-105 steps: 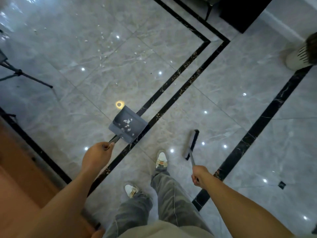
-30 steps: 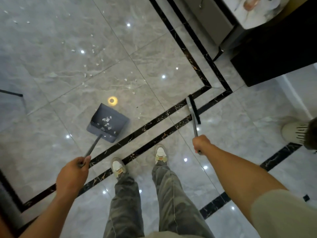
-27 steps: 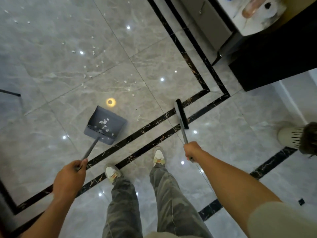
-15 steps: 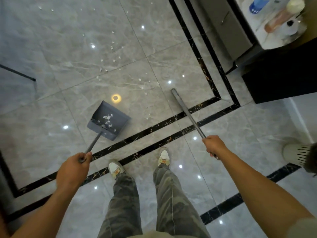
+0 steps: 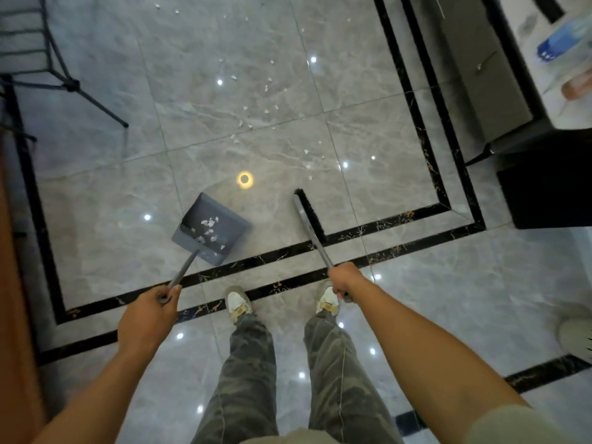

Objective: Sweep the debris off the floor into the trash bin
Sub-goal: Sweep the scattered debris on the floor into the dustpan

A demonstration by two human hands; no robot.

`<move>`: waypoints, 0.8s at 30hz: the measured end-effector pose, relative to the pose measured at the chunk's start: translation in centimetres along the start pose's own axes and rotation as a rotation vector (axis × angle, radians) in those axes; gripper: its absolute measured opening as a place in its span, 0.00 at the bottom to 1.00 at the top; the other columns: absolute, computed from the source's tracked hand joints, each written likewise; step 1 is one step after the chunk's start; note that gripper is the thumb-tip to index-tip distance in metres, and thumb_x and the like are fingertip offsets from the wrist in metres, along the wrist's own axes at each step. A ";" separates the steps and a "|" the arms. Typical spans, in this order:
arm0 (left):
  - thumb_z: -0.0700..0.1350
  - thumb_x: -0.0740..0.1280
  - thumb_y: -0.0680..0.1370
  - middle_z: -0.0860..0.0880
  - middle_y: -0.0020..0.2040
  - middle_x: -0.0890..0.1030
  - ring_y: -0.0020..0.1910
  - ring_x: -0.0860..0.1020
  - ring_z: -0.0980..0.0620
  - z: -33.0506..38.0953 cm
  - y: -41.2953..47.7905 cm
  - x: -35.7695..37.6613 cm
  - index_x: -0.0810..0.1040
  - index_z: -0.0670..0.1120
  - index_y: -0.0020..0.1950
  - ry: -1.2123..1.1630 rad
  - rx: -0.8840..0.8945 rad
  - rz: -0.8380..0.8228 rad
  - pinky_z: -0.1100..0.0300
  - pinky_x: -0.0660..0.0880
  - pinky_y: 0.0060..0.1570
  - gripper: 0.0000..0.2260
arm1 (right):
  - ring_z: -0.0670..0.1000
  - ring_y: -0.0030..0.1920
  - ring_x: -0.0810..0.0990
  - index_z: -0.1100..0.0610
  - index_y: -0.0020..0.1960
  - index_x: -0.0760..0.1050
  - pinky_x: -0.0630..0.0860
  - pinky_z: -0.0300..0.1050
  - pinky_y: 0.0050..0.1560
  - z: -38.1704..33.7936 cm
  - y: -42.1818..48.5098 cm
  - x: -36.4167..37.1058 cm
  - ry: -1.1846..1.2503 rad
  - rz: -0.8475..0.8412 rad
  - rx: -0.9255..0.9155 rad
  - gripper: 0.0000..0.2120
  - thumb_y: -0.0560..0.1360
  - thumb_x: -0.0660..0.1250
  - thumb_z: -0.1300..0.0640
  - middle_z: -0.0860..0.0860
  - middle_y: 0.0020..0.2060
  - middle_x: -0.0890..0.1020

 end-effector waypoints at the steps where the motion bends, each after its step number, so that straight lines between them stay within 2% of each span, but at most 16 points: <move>1: 0.59 0.64 0.83 0.50 0.36 0.81 0.35 0.78 0.47 -0.5 -0.1 -0.2 0.87 0.45 0.56 -0.008 -0.004 0.006 0.53 0.76 0.36 0.20 | 0.50 0.30 0.74 0.68 0.67 0.76 0.73 0.42 0.29 -0.7 -0.8 1.1 0.001 -0.010 0.011 0.18 0.82 0.58 0.60 0.53 0.34 0.75; 3: 0.59 0.64 0.83 0.50 0.35 0.81 0.33 0.78 0.48 -2.3 -0.1 -0.9 0.86 0.45 0.54 -0.032 -0.025 0.025 0.53 0.77 0.35 0.20 | 0.52 0.37 0.81 0.65 0.69 0.75 0.79 0.45 0.34 -2.2 -2.0 2.4 0.032 0.009 0.009 0.17 0.81 0.62 0.62 0.55 0.41 0.80; 4: 0.58 0.64 0.84 0.50 0.34 0.80 0.32 0.77 0.49 -3.0 -0.1 -1.1 0.86 0.44 0.52 -0.040 -0.040 0.027 0.53 0.75 0.33 0.20 | 0.55 0.44 0.84 0.63 0.69 0.75 0.81 0.46 0.40 -2.8 -2.4 2.2 0.008 0.020 -0.022 0.17 0.81 0.64 0.62 0.57 0.48 0.82; 5: 0.58 0.64 0.84 0.50 0.34 0.79 0.32 0.76 0.49 -3.8 -0.1 -1.3 0.86 0.44 0.52 -0.049 -0.056 0.026 0.54 0.73 0.32 0.19 | 0.57 0.47 0.84 0.61 0.67 0.75 0.82 0.46 0.41 -3.2 -3.3 1.8 -0.033 0.043 -0.037 0.16 0.80 0.65 0.62 0.59 0.52 0.82; 6: 0.58 0.64 0.84 0.51 0.34 0.78 0.33 0.75 0.49 -4.7 -0.1 -1.5 0.86 0.44 0.53 -0.063 -0.063 0.032 0.55 0.71 0.32 0.19 | 0.57 0.44 0.84 0.60 0.64 0.77 0.81 0.44 0.35 -3.6 -3.8 1.1 -0.015 0.085 -0.035 0.13 0.80 0.65 0.61 0.59 0.50 0.82; 8: 0.57 0.64 0.84 0.51 0.34 0.79 0.33 0.76 0.48 -6.6 0.3 -1.8 0.86 0.46 0.52 -0.076 -0.070 0.036 0.54 0.72 0.32 0.18 | 0.54 0.33 0.79 0.59 0.58 0.78 0.72 0.38 0.23 -4.5 -4.1 -0.6 -0.033 0.193 -0.056 0.10 0.81 0.61 0.57 0.56 0.42 0.81; 10: 0.57 0.64 0.84 0.51 0.32 0.80 0.31 0.78 0.48 -8.3 0.8 -1.9 0.86 0.48 0.48 -0.079 -0.064 0.025 0.53 0.76 0.32 0.16 | 0.53 0.33 0.79 0.59 0.58 0.78 0.72 0.39 0.24 -5.9 -2.9 -2.6 -0.019 0.292 -0.056 0.11 0.81 0.60 0.55 0.56 0.43 0.82; 12: 0.57 0.64 0.83 0.51 0.32 0.80 0.32 0.78 0.49 -9.9 1.2 -2.0 0.85 0.48 0.48 -0.093 -0.073 0.031 0.53 0.76 0.31 0.16 | 0.55 0.33 0.81 0.61 0.60 0.78 0.73 0.40 0.26 -7.7 -0.4 -5.0 -0.025 0.363 -0.057 0.14 0.81 0.61 0.55 0.59 0.47 0.83; 14: 0.59 0.64 0.83 0.52 0.32 0.80 0.32 0.79 0.49 -11.4 1.7 -2.0 0.85 0.50 0.47 -0.078 -0.084 0.028 0.53 0.76 0.31 0.17 | 0.55 0.32 0.78 0.64 0.63 0.77 0.71 0.41 0.26 -9.6 2.0 -6.9 -0.039 0.393 -0.021 0.16 0.81 0.60 0.56 0.59 0.46 0.81; 17: 0.62 0.63 0.82 0.52 0.32 0.80 0.32 0.79 0.47 -13.9 3.1 -1.7 0.84 0.53 0.46 -0.029 -0.111 0.002 0.50 0.80 0.35 0.17 | 0.50 0.31 0.70 0.67 0.67 0.76 0.67 0.42 0.29 -12.8 4.6 -8.1 -0.090 0.367 0.005 0.18 0.82 0.59 0.58 0.54 0.37 0.75; 18: 0.62 0.63 0.81 0.51 0.32 0.81 0.33 0.79 0.46 -14.4 3.4 -1.7 0.84 0.53 0.46 -0.019 -0.117 -0.008 0.50 0.80 0.36 0.17 | 0.50 0.31 0.70 0.67 0.68 0.75 0.67 0.40 0.30 -13.7 5.3 -8.1 -0.101 0.350 0.005 0.19 0.83 0.58 0.59 0.53 0.36 0.73; 20: 0.61 0.64 0.82 0.51 0.32 0.81 0.33 0.79 0.47 -14.7 3.9 -2.2 0.84 0.53 0.46 -0.021 -0.102 -0.016 0.52 0.79 0.36 0.16 | 0.51 0.33 0.74 0.68 0.69 0.74 0.71 0.40 0.33 -14.7 6.8 -7.8 -0.143 0.313 0.025 0.18 0.82 0.58 0.61 0.54 0.36 0.75; 22: 0.59 0.65 0.82 0.50 0.33 0.82 0.32 0.77 0.49 -15.4 4.4 -2.6 0.85 0.51 0.47 -0.015 -0.098 -0.036 0.54 0.75 0.33 0.15 | 0.53 0.33 0.76 0.69 0.64 0.74 0.72 0.44 0.32 -15.3 7.2 -6.6 -0.164 0.284 0.042 0.15 0.82 0.60 0.62 0.57 0.37 0.78; 24: 0.60 0.64 0.82 0.49 0.35 0.82 0.33 0.77 0.48 -15.6 4.4 -2.9 0.86 0.51 0.49 -0.010 -0.114 -0.051 0.54 0.74 0.35 0.16 | 0.53 0.31 0.74 0.66 0.58 0.75 0.72 0.45 0.30 -15.7 6.0 -4.4 -0.217 0.225 -0.004 0.11 0.81 0.61 0.61 0.56 0.35 0.76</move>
Point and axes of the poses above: each hand's wrist, its own y-axis towards the middle knuckle, its own x-axis out of the palm, z = x × y, the point moved 7 cm from there along y, towards the middle knuckle
